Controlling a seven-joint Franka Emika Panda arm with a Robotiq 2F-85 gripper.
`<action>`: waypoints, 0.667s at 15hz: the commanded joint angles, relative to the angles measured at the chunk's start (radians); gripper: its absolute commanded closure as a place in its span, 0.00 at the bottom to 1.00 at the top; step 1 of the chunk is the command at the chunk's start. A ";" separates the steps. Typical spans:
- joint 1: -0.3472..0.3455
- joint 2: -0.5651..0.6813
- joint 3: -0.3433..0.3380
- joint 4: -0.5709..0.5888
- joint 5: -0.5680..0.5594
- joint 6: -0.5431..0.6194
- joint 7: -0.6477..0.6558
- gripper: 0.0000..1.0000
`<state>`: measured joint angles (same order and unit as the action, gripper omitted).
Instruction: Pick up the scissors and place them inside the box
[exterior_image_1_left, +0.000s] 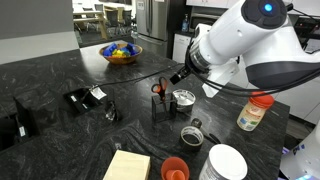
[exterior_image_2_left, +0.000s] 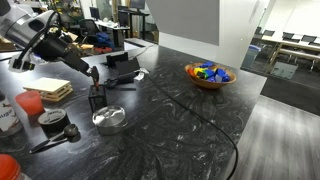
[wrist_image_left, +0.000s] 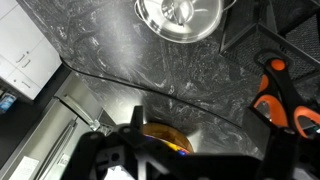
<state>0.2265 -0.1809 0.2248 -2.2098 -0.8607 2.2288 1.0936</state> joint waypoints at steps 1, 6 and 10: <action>-0.018 -0.042 -0.003 -0.013 0.058 0.016 -0.059 0.00; -0.038 -0.072 0.009 0.001 0.104 0.004 -0.081 0.00; -0.039 -0.077 0.009 -0.003 0.114 0.005 -0.089 0.00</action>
